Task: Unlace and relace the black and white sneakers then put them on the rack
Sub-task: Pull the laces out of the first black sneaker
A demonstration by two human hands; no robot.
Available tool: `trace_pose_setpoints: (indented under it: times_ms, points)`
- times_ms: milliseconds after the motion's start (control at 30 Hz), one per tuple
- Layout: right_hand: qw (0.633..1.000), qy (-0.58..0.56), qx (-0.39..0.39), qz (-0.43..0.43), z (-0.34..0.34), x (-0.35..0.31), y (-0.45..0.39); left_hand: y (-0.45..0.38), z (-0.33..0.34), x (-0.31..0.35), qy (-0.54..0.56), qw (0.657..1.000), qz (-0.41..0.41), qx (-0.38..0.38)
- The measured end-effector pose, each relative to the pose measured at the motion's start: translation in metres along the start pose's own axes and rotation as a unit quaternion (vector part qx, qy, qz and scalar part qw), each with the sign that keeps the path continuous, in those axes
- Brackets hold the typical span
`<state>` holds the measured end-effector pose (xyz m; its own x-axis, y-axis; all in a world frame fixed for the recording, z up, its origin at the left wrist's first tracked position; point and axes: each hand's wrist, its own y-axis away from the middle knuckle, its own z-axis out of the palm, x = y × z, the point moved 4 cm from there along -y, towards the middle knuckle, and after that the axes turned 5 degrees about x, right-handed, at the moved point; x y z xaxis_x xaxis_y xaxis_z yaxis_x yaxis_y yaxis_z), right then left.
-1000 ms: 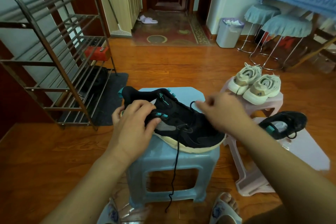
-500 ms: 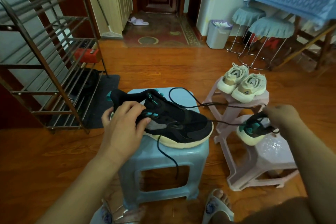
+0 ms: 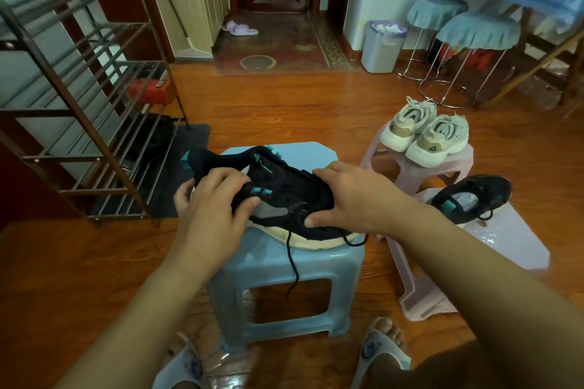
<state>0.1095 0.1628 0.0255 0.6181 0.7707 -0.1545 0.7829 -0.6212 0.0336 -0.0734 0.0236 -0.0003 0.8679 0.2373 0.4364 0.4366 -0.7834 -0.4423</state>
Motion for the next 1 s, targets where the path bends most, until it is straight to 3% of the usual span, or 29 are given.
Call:
trace_pose_setpoints:
  times_ms: [233,367,433,500,567,633,700,800,900,1000]
  points:
    - [0.997,0.039,0.049,0.044,0.000,-0.011,0.013,-0.001,0.000,0.000,0.006,1.000,0.002,-0.004]
    - [0.990,0.062,0.118,0.044,-0.013,0.001,0.020,0.000,-0.002,0.001,0.002,1.000,0.003,-0.007]
    - [0.981,-0.038,0.112,0.154,-0.026,0.037,0.020,0.001,-0.002,0.001,0.002,1.000,0.002,-0.007]
    - [0.923,-0.213,0.105,0.301,-0.033,0.083,0.031,0.001,-0.002,0.000,0.003,1.000,0.001,-0.007]
    - [0.897,-0.239,0.110,0.355,-0.035,0.111,0.043,0.001,-0.002,0.000,0.005,1.000,0.000,-0.006]
    - [0.915,-0.225,0.134,0.308,-0.038,0.109,0.041,0.000,-0.001,0.001,0.007,1.000,-0.003,-0.007]
    - [0.939,-0.250,0.132,0.196,-0.042,0.075,0.033,0.000,-0.001,0.002,0.005,1.000,-0.005,-0.006]
    - [0.988,-0.145,0.040,0.039,-0.026,0.011,0.025,0.001,-0.001,0.003,0.004,1.000,-0.003,-0.005]
    - [0.997,0.044,0.053,0.017,-0.006,-0.011,0.021,0.001,-0.001,0.002,0.007,1.000,0.003,-0.006]
    - [0.990,0.100,0.101,0.001,0.003,-0.025,0.027,0.002,-0.002,0.002,0.010,1.000,0.006,-0.006]
